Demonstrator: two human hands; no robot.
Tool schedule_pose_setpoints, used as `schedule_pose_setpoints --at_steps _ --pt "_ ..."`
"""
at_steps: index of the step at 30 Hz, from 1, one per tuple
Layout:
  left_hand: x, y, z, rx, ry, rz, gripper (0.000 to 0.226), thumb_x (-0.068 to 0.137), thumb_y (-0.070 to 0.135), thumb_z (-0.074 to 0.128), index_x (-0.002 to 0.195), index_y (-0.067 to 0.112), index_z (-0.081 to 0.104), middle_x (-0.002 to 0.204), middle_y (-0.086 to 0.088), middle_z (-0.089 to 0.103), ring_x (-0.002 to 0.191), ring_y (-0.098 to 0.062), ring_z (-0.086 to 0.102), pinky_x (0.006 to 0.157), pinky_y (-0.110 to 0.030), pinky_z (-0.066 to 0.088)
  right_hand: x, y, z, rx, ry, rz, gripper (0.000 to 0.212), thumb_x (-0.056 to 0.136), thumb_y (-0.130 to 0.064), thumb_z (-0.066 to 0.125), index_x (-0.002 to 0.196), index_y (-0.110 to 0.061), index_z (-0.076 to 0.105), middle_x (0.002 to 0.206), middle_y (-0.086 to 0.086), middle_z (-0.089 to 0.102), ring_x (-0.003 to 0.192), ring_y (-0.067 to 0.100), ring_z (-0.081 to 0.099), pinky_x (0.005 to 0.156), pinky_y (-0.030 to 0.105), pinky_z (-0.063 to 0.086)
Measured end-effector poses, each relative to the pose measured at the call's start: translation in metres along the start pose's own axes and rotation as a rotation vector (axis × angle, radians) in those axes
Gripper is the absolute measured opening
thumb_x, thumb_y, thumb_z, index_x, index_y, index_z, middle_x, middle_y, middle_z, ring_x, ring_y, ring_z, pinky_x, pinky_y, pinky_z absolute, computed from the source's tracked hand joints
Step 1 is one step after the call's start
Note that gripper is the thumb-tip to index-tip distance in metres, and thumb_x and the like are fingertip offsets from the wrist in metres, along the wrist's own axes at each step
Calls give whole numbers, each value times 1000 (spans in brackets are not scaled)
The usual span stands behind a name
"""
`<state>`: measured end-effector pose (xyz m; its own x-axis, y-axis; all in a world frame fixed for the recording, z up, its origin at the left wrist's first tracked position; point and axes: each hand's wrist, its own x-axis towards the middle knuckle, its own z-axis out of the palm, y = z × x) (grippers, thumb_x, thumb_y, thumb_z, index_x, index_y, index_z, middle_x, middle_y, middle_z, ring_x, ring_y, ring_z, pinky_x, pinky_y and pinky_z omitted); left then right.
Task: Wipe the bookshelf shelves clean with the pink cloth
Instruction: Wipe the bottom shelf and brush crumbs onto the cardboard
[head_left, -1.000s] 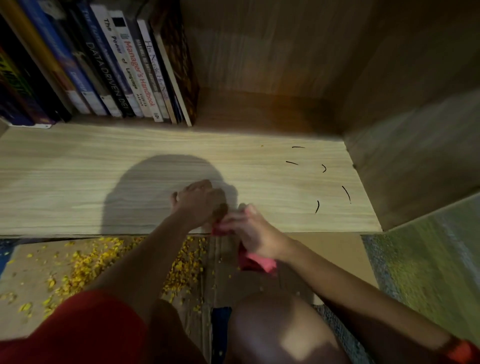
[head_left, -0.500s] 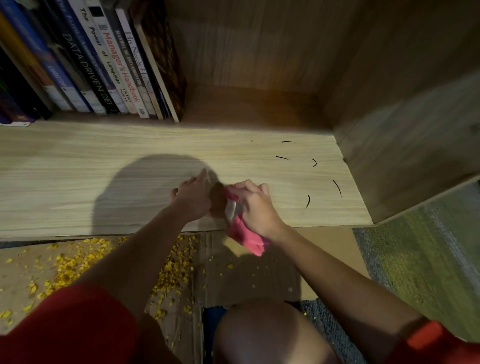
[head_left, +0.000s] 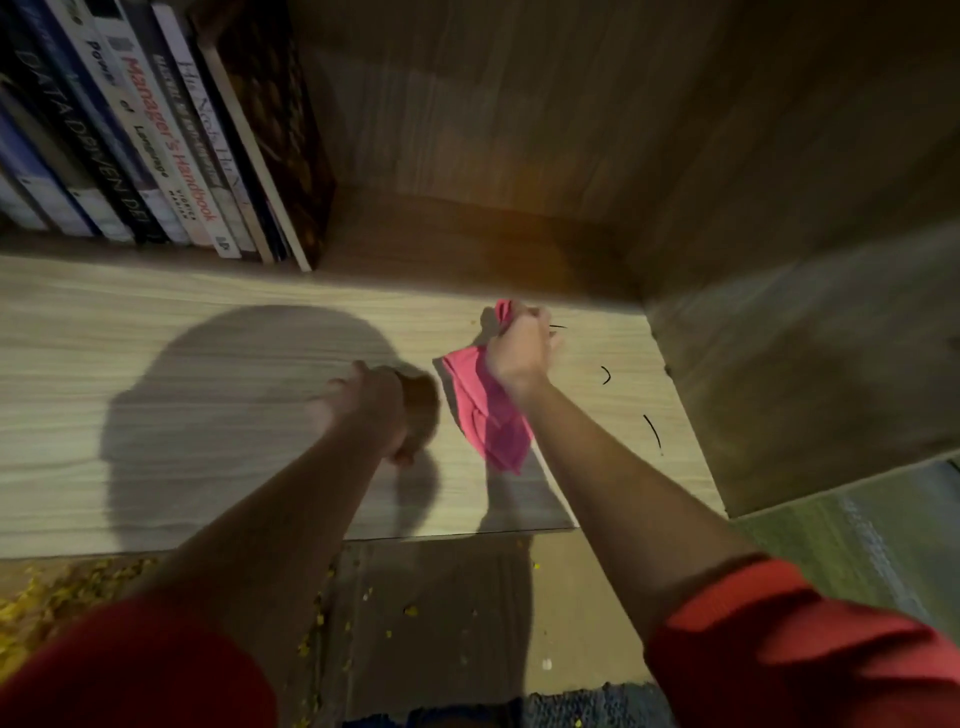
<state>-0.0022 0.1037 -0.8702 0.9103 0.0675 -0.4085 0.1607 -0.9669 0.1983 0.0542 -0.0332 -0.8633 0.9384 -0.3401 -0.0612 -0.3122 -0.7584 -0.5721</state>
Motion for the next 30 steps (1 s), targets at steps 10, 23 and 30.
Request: schedule_pose_setpoints --at_steps 10,23,30 --pt "-1 -8 -2 33 -43 38 78 67 30 83 134 21 44 131 -8 40 122 -32 42 93 -41 44 20 1 38 -225 -172 -311 39 92 -5 41 125 -19 54 130 2 41 111 31 32 96 36 33" --pt "-43 -58 11 -380 111 60 37 87 9 54 124 15 61 127 -10 60 118 -28 54 99 -33 42 -126 58 34 -95 -357 -803 39 83 -14 52 119 -20 65 118 -4 59 99 26 43 78 26 25" --pt "-52 -53 54 -248 144 255 49 80 10 56 128 22 57 138 2 49 129 -20 40 109 -35 32 -172 74 0 -42 -406 -782 41 89 -20 34 110 -16 69 108 -3 63 92 20 38 76 19 24"
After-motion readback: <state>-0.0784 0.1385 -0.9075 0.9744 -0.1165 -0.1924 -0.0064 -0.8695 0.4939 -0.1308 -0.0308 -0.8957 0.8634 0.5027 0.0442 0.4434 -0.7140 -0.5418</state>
